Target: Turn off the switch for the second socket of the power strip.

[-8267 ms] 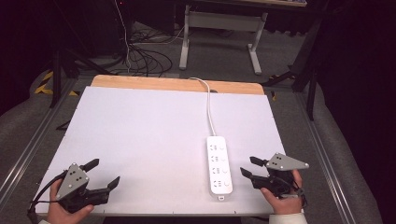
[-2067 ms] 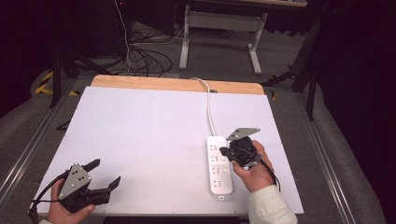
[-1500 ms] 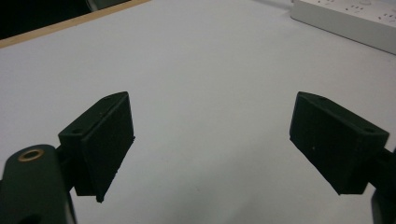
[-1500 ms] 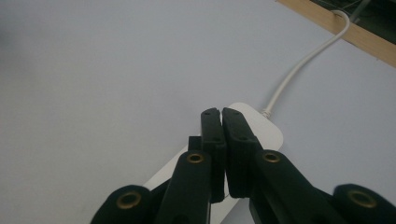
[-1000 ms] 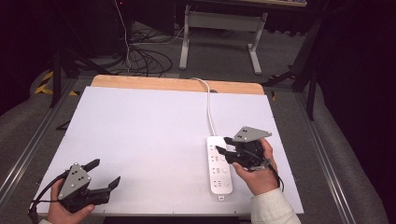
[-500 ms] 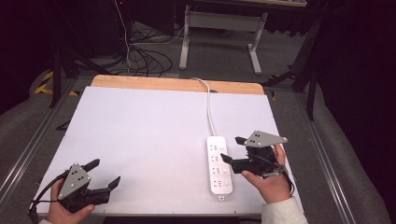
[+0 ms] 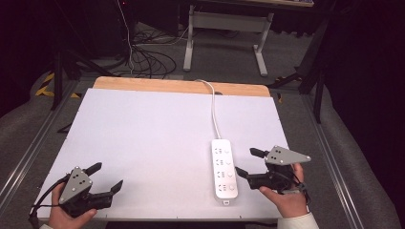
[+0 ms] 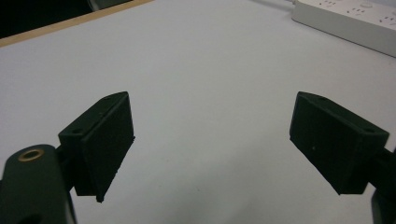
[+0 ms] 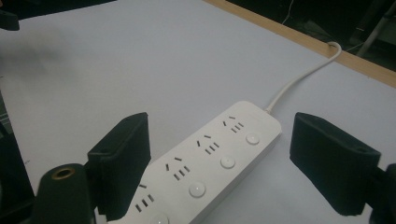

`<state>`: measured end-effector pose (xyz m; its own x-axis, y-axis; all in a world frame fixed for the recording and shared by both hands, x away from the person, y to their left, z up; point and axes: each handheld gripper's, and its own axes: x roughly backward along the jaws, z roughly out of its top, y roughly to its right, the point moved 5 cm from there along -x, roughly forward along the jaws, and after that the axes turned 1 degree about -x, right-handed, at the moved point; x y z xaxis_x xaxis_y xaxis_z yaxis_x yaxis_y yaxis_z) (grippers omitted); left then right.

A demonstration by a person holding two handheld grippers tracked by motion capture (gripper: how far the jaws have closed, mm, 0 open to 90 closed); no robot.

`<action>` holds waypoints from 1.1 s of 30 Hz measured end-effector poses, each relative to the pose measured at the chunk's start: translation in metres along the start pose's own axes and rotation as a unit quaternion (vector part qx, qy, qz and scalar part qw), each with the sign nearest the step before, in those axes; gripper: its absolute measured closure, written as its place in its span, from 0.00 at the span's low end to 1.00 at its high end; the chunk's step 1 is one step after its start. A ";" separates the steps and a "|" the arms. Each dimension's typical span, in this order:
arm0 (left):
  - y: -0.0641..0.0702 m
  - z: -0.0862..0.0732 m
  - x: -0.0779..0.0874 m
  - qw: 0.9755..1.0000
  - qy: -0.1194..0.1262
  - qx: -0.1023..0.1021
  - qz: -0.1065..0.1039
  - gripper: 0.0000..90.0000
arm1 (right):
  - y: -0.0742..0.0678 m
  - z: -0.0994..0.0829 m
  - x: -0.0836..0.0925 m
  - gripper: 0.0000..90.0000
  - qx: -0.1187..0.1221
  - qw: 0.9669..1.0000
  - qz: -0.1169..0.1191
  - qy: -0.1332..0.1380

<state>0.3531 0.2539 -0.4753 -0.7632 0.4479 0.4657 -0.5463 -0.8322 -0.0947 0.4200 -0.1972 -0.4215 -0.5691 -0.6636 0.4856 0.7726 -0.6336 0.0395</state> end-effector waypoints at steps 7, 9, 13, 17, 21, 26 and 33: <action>0.000 0.000 0.001 1.000 0.003 0.002 -0.002 0.16 | 0.006 -0.022 0.003 0.24 -0.016 1.000 0.003 0.008; 0.000 0.001 0.001 1.000 0.005 0.004 -0.001 0.16 | 0.009 -0.029 0.005 0.24 -0.019 1.000 0.004 0.007; 0.000 0.001 0.001 1.000 0.005 0.003 -0.001 0.16 | 0.013 -0.044 0.006 0.26 -0.019 1.000 -0.002 0.005; 0.000 0.001 0.001 1.000 0.005 0.004 -0.004 0.15 | 0.016 -0.056 0.005 0.23 -0.024 1.000 0.008 -0.003; 0.001 0.001 0.002 1.000 0.006 0.006 -0.006 0.15 | 0.018 -0.067 0.002 0.22 -0.037 0.999 0.022 0.001; 0.003 0.001 0.002 1.000 0.006 0.005 -0.009 0.15 | 0.018 -0.079 -0.002 0.19 -0.037 0.999 0.029 -0.009; 0.003 0.000 0.005 1.000 0.006 0.021 -0.017 0.13 | 0.017 -0.093 -0.006 0.17 -0.047 0.998 0.033 -0.022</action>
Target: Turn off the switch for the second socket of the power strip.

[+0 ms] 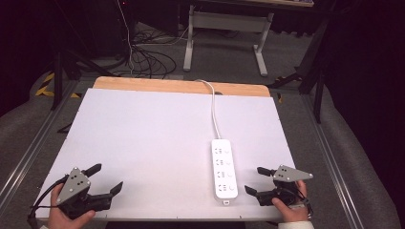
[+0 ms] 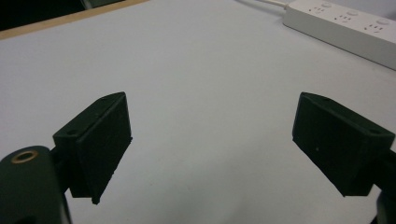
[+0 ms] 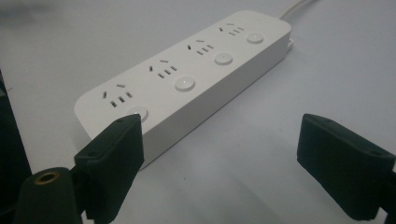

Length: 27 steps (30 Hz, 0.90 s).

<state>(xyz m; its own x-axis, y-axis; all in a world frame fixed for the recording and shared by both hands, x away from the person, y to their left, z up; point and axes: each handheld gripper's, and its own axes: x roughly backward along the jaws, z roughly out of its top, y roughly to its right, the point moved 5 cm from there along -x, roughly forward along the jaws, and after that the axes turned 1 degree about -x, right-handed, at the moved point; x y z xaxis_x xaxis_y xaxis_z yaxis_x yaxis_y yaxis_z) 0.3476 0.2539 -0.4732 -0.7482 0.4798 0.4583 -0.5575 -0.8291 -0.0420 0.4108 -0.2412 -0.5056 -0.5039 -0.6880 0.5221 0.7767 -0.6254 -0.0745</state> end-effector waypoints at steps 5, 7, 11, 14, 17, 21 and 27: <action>0.001 -0.001 0.003 1.000 0.001 -0.009 0.003 0.13 | -0.001 -0.007 -0.002 0.18 -0.005 1.000 0.001 -0.001; 0.000 -0.001 0.002 1.000 0.000 -0.014 0.006 0.13 | -0.002 -0.008 -0.004 0.17 -0.008 1.000 0.007 -0.001; 0.000 -0.002 -0.001 1.000 -0.003 -0.020 0.011 0.13 | -0.004 -0.006 -0.007 0.18 0.003 1.000 -0.002 -0.001; 0.000 -0.002 -0.003 1.000 -0.005 -0.023 0.012 0.13 | -0.004 0.000 -0.005 0.18 0.014 1.000 -0.023 0.012; 0.001 -0.002 -0.004 1.000 -0.005 -0.026 0.011 0.13 | -0.006 0.000 -0.005 0.18 0.032 0.998 -0.045 0.002; 0.000 -0.002 -0.004 1.000 -0.005 -0.025 0.015 0.13 | -0.007 0.002 -0.005 0.18 0.034 0.998 -0.044 0.012; 0.000 -0.002 -0.004 1.000 -0.005 -0.026 0.015 0.13 | -0.006 0.001 -0.003 0.18 0.029 0.999 -0.042 0.014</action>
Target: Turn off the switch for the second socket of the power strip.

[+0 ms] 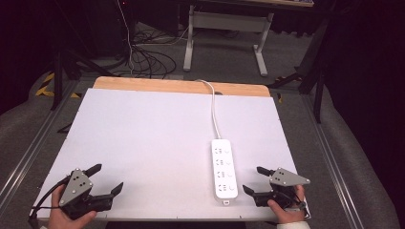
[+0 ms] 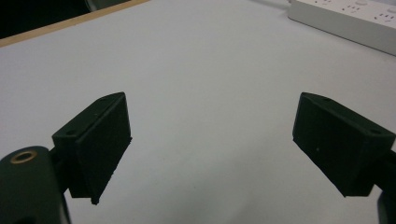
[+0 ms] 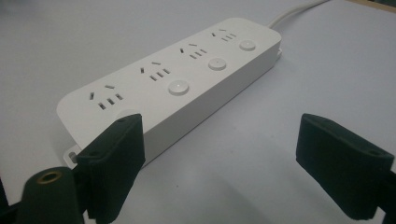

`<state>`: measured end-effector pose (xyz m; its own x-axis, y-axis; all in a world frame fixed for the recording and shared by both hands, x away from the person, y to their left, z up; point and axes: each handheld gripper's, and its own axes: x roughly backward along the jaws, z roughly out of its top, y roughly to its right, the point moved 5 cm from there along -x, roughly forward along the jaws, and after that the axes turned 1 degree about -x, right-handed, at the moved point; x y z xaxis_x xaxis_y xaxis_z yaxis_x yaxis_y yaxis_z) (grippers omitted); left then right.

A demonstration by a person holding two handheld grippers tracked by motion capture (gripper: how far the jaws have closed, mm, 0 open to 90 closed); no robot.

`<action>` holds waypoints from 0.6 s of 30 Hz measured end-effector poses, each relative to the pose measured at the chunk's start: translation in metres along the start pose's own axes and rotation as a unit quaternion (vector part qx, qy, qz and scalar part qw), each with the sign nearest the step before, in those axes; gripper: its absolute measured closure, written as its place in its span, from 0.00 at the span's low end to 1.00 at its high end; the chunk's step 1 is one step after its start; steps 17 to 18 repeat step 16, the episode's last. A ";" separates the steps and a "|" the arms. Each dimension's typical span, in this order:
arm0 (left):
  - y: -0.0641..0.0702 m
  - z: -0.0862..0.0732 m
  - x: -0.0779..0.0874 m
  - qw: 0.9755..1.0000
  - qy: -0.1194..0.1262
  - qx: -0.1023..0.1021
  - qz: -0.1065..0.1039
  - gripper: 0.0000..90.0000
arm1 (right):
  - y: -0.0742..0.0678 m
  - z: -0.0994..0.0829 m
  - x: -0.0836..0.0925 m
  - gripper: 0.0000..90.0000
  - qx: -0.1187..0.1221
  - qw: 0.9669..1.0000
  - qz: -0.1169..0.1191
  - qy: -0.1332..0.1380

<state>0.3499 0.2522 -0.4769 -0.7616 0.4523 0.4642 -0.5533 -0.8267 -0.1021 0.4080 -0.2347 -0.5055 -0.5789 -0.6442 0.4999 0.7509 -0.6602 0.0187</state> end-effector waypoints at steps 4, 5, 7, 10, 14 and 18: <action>0.000 0.000 0.000 1.000 -0.001 0.000 -0.001 0.13 | 0.001 -0.002 -0.002 0.19 -0.001 1.000 -0.004 -0.013; 0.000 0.000 -0.001 1.000 -0.002 0.001 -0.001 0.13 | 0.001 -0.003 -0.003 0.19 -0.003 1.000 -0.002 -0.014; -0.001 -0.001 -0.001 1.000 -0.003 0.002 -0.001 0.13 | 0.001 -0.002 -0.002 0.19 -0.005 1.000 -0.003 -0.009; -0.001 -0.001 -0.001 1.000 -0.003 0.002 0.001 0.13 | 0.001 -0.002 -0.001 0.19 -0.005 1.000 -0.002 -0.009; -0.001 -0.001 -0.001 1.000 -0.003 0.002 0.001 0.13 | 0.001 -0.002 -0.002 0.19 -0.005 1.000 -0.001 -0.010; -0.001 -0.001 -0.002 1.000 -0.002 0.003 0.001 0.13 | 0.002 -0.002 -0.002 0.19 -0.005 1.000 -0.002 -0.010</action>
